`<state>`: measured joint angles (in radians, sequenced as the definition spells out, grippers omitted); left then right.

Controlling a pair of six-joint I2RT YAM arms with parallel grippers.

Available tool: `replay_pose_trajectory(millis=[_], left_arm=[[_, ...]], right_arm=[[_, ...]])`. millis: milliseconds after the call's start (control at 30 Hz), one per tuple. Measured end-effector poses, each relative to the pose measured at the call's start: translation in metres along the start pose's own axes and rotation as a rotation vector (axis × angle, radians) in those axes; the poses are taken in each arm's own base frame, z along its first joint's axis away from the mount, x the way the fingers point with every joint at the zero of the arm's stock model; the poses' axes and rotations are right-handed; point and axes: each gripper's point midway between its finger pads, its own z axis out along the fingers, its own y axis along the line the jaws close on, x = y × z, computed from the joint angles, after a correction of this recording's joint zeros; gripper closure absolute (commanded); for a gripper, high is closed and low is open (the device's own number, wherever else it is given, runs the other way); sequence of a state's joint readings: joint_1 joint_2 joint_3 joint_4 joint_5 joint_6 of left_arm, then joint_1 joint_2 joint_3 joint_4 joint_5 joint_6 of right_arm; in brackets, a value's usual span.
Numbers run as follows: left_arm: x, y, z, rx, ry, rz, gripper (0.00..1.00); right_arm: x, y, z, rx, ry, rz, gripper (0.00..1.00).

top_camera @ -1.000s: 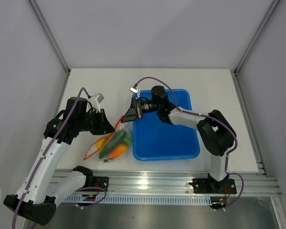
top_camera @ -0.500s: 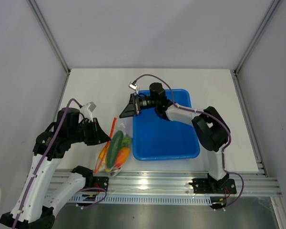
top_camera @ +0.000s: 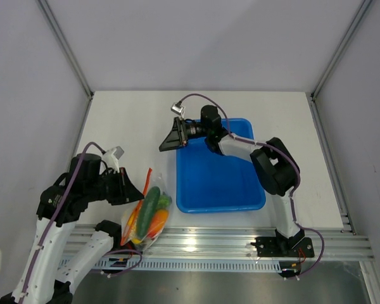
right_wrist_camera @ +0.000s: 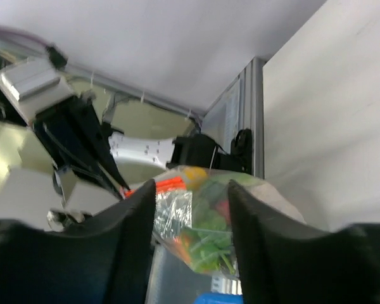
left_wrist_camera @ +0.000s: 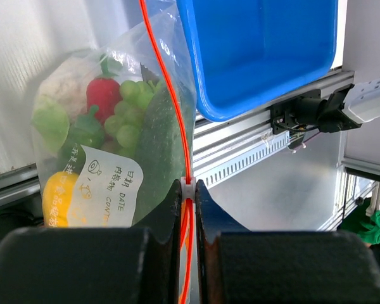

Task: Place the food in the zip-top bag and seal the zipper
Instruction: Zip the zipper food storage bag at the center of the board.

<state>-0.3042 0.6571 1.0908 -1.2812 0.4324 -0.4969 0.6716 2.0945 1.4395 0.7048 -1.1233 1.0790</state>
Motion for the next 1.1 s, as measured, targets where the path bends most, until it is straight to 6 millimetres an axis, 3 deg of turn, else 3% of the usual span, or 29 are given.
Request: replay_pose_trajectory(millis=[167, 300, 500, 733, 933, 1100], left_arm=[[-0.004, -0.001, 0.005, -0.004, 0.021, -0.005, 0.99], [-0.010, -0.004, 0.008, 0.001, 0.034, -0.002, 0.99], [-0.016, -0.007, 0.009, 0.004, 0.046, 0.016, 1.00], [-0.018, -0.008, 0.011, 0.007, 0.056, 0.032, 0.99], [-0.024, -0.009, 0.015, 0.010, 0.057, 0.040, 1.00], [-0.027, -0.010, 0.018, 0.015, 0.063, 0.040, 0.99]], right_arm=[[0.022, 0.022, 0.008, -0.086, 0.107, -0.032, 0.32], [0.052, 0.035, 0.025, -0.133, 0.209, -0.038, 0.31], [0.076, 0.047, 0.041, -0.174, 0.287, -0.056, 0.32], [0.074, 0.045, 0.037, -0.172, 0.293, -0.050, 0.32], [0.057, 0.021, 0.031, -0.055, 0.260, -0.040, 0.25], [0.053, 0.027, 0.022, -0.065, 0.282, -0.081, 0.33]])
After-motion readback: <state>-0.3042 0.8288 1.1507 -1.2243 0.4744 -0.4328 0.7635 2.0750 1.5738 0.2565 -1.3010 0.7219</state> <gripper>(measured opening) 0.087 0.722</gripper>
